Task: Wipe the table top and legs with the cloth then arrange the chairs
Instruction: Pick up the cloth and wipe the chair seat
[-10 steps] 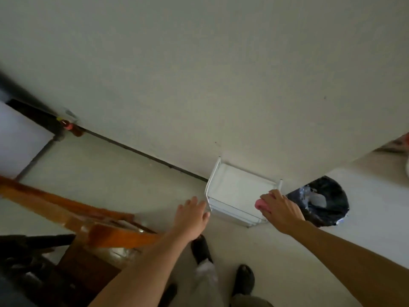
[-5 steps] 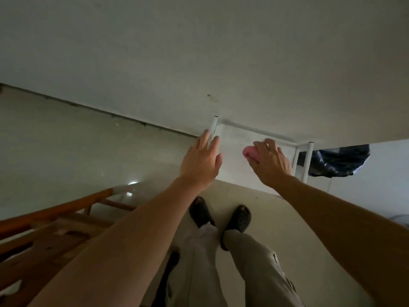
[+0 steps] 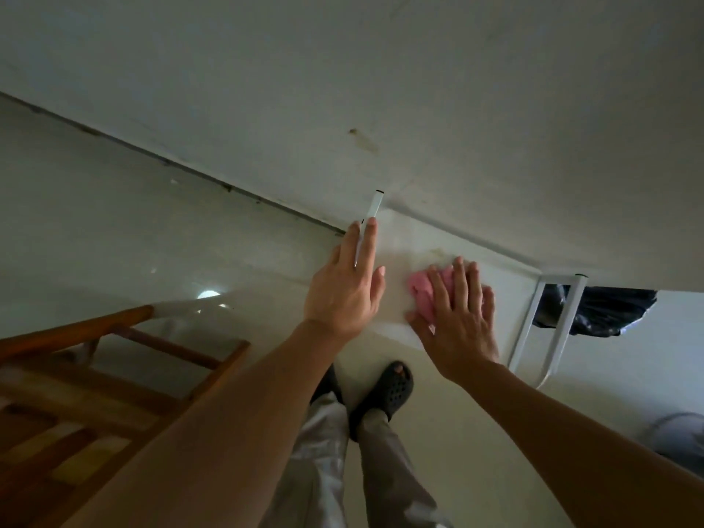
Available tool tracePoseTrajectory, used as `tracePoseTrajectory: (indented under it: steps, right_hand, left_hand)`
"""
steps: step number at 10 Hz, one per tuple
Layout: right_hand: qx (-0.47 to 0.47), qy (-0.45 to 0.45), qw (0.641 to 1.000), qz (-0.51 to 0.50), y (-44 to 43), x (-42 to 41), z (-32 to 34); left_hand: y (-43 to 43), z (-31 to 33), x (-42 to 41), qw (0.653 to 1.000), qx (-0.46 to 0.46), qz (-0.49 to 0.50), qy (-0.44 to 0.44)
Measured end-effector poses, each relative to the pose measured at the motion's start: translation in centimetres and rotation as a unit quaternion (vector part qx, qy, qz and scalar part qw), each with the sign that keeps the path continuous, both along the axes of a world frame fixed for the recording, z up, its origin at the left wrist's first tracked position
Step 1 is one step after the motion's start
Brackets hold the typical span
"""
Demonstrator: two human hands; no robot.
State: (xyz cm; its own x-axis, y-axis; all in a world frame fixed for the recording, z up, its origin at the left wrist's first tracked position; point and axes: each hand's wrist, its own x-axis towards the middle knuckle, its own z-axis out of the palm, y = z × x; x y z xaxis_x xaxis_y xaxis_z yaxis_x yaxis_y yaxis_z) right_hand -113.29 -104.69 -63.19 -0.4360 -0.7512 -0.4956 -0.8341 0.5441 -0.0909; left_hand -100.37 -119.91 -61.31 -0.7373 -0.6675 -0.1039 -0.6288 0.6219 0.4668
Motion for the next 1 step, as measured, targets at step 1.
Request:
tracePoseTrajectory:
  steps: [1]
  right_hand:
    - [-0.022, -0.048, 0.999, -0.008, -0.51, -0.98, 2.24]
  left_hand:
    - [-0.11, 0.36, 0.17, 1.000, -0.001, 0.004, -0.007]
